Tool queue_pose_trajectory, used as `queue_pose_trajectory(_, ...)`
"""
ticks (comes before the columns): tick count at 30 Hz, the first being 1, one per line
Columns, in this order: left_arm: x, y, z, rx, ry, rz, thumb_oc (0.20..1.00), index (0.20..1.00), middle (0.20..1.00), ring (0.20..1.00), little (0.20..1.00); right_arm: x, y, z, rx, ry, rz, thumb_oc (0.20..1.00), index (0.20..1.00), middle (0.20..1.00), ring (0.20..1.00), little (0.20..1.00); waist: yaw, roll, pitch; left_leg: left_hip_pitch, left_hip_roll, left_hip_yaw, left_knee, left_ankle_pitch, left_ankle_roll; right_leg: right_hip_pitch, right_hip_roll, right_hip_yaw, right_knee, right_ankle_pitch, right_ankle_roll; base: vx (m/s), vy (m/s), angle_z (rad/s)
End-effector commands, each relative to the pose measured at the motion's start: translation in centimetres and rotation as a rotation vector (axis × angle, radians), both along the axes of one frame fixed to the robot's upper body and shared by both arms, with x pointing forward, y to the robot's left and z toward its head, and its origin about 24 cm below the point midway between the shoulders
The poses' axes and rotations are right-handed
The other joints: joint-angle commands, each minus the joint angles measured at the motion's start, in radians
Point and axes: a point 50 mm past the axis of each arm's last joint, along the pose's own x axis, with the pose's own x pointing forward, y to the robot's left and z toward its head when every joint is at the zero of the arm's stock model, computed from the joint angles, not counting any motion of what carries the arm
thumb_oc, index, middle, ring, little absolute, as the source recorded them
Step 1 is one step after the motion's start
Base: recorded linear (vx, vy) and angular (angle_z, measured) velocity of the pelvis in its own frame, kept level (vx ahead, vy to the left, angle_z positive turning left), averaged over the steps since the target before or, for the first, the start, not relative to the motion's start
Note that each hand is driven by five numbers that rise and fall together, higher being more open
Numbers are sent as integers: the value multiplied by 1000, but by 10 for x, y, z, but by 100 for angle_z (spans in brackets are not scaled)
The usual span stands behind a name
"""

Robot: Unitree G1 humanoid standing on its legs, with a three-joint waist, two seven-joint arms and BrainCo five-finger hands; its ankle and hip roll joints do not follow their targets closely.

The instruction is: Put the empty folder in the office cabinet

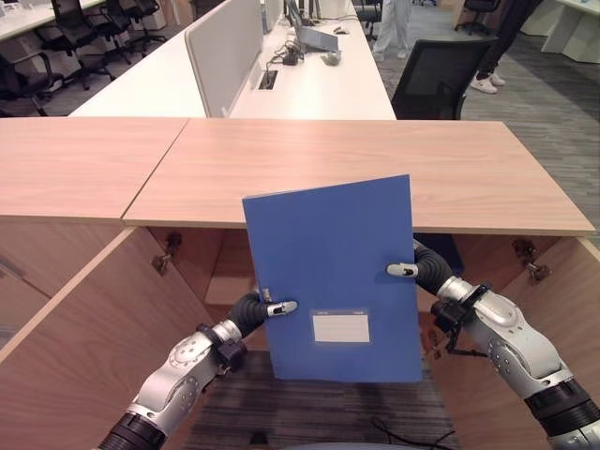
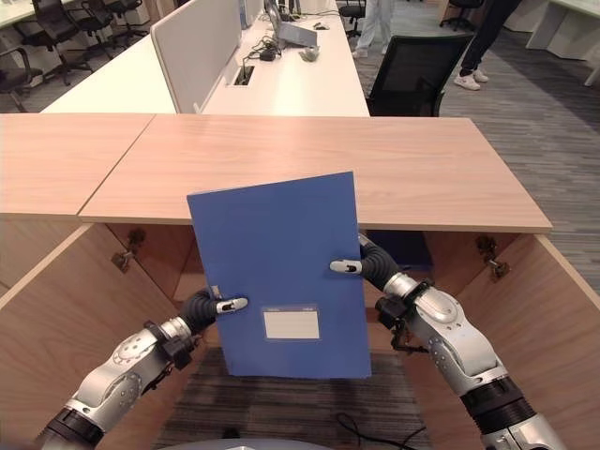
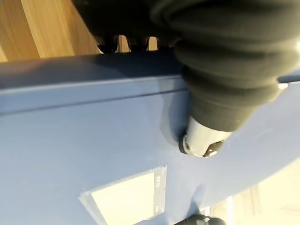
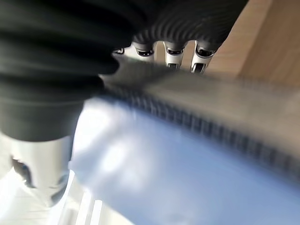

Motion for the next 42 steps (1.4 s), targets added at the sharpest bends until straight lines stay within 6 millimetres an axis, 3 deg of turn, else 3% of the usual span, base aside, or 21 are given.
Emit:
queue_pose_trajectory(1, 13, -7, 39, -18, -210, -110, 200, 200, 200, 200, 200, 0, -7, 8, -78, -57, 33, 1000, 1000, 1000, 1000, 1000, 12, -41, -25, -2, -16, -11, 20, -81, 27, -80, -1, 28, 135, -84, 14, 0, 0, 0)
queue_pose_trajectory(5, 13, -3, 46, 22, -254, -131, 200, 200, 200, 200, 200, 1, -29, -4, -137, -13, -50, 1000, 1000, 1000, 1000, 1000, 13, -42, -24, -2, -17, -11, 19, -80, 27, -79, -1, 25, 134, -83, 15, 0, 0, 0)
queue_pose_trajectory(6, 13, 3, 53, 76, -295, -145, 200, 200, 200, 200, 200, -1, -47, -14, -116, 35, -136, 1000, 1000, 1000, 1000, 1000, 10, -41, -25, -2, -17, -10, 19, -81, 27, -79, -1, 25, 134, -83, 16, 0, 0, 0)
queue_pose_trajectory(7, 13, 3, 53, 76, -295, -146, 200, 200, 200, 200, 200, -1, -48, -14, -115, 35, -137, 1000, 1000, 1000, 1000, 1000, 10, -42, -25, -2, -18, -10, 19, -81, 27, -79, -1, 26, 135, -83, 16, 0, 0, 0)
queue_pose_trajectory(13, 14, 15, 70, 170, -384, -152, 200, 200, 200, 200, 200, -14, -80, -44, 78, 134, -393, 1000, 1000, 1000, 1000, 1000, 0, -42, -28, -1, -20, -8, 19, -83, 28, -78, 1, 25, 135, -84, 17, 0, 0, 0)
queue_pose_trajectory(16, 12, 21, 81, 229, -433, -182, 200, 200, 200, 200, 200, -29, -104, -74, 139, 230, -604, 1000, 1000, 1000, 1000, 1000, -10, -37, -29, 2, -20, -5, 17, -86, 29, -80, 1, 28, 134, -84, 18, 0, 0, 0)
queue_pose_trajectory(18, 11, 22, 84, 240, -441, -192, 200, 200, 200, 200, 200, -32, -106, -81, 154, 252, -638, 1000, 1000, 1000, 1000, 1000, -11, -37, -28, 3, -20, -3, 17, -87, 29, -80, 2, 30, 134, -85, 17, 0, 0, 0)
queue_pose_trajectory(21, 6, 21, 90, 269, -439, -270, 200, 200, 200, 200, 200, -46, -120, -108, 169, 353, -791, 1000, 1000, 1000, 1000, 1000, -18, -30, -27, 6, -19, 1, 15, -89, 30, -80, 3, 33, 133, -84, 18, 0, 0, 0)
queue_pose_trajectory(25, 2, 17, 88, 269, -382, -358, 200, 200, 200, 200, 200, -57, -122, -135, 179, 468, -900, 1000, 1000, 1000, 1000, 1000, -19, -22, -20, 12, -21, 6, 15, -91, 31, -80, 6, 41, 132, -84, 18, 0, 0, 0)
queue_pose_trajectory(29, 3, 12, 84, 288, -353, -421, 200, 200, 200, 200, 200, -63, -115, -148, 159, 540, -888, 1000, 1000, 1000, 1000, 1000, -21, -19, -15, 12, -22, 8, 15, -90, 31, -81, 7, 44, 133, -85, 18, 0, 0, 0)
queue_pose_trajectory(30, 5, 8, 78, 305, -332, -454, 200, 200, 200, 200, 200, -72, -110, -161, 133, 612, -883, 1000, 1000, 1000, 1000, 1000, -23, -17, -12, 11, -23, 9, 15, -89, 32, -83, 7, 44, 134, -84, 18, 0, 0, 0)
queue_pose_trajectory(36, 8, -13, 61, 280, -278, -524, 200, 200, 200, 200, 200, -89, -85, -191, 58, 776, -832, 1000, 1000, 1000, 1000, 1000, -28, -15, -6, 8, -25, 11, 13, -86, 33, -89, 9, 46, 133, -81, 17, 0, 0, 0)
queue_pose_trajectory(42, 13, -41, 32, 150, -181, -458, 200, 200, 200, 200, 200, -94, -63, -205, 12, 859, -778, 1000, 1000, 1000, 1000, 1000, -33, -17, 0, 7, -27, 14, 13, -87, 36, -95, 12, 52, 133, -80, 14, 0, 1, -1)
